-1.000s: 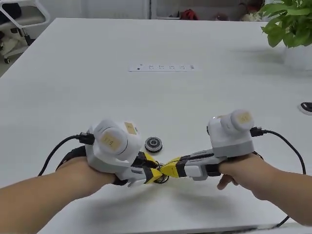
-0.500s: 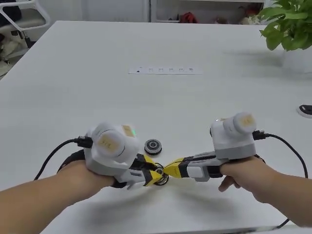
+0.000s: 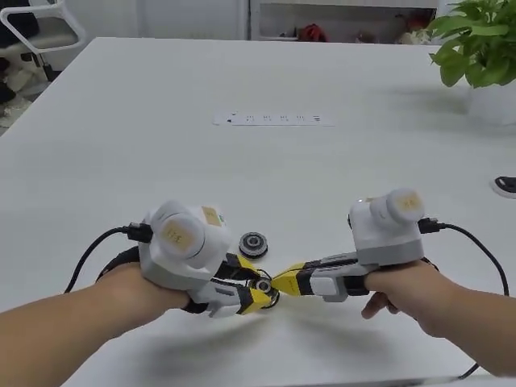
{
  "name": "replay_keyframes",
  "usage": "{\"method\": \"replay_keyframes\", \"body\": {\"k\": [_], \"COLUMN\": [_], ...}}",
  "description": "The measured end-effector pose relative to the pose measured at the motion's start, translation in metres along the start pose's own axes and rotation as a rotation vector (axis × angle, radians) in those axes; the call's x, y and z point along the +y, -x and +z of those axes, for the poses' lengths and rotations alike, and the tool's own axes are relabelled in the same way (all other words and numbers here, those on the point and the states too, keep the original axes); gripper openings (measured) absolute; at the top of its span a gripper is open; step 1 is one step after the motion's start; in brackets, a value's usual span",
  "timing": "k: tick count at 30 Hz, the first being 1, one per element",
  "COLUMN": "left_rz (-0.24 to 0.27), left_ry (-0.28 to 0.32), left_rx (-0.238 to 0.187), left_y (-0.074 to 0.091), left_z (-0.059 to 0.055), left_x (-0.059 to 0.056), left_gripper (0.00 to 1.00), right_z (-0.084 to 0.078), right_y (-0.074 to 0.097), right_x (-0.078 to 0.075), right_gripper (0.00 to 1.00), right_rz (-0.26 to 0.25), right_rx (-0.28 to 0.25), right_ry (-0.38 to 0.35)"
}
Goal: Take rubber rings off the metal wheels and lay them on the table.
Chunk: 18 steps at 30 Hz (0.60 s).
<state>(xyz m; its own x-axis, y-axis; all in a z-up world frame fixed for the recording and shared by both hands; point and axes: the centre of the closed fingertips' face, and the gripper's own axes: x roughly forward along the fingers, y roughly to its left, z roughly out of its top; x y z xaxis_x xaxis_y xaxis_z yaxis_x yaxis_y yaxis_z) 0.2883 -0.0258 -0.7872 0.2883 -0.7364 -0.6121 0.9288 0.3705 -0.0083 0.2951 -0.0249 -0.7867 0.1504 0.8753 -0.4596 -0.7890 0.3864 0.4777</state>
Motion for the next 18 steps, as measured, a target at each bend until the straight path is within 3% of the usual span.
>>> {"method": "replay_keyframes", "body": {"k": [11,18], "left_rz": [-0.009,-0.010], "left_ry": [-0.007,-0.002], "left_rx": [-0.003,-0.003], "left_y": [0.008,0.016], "left_z": [0.002,0.003], "left_x": [-0.001,0.000], "left_gripper": [0.26,0.34], "right_z": [0.002,0.003], "right_y": [0.000,0.001], "right_x": [0.001,0.001], "right_gripper": [0.00,0.00], "right_rz": [0.006,0.005], "right_rx": [-0.005,-0.005], "right_ry": [0.001,0.008]}}
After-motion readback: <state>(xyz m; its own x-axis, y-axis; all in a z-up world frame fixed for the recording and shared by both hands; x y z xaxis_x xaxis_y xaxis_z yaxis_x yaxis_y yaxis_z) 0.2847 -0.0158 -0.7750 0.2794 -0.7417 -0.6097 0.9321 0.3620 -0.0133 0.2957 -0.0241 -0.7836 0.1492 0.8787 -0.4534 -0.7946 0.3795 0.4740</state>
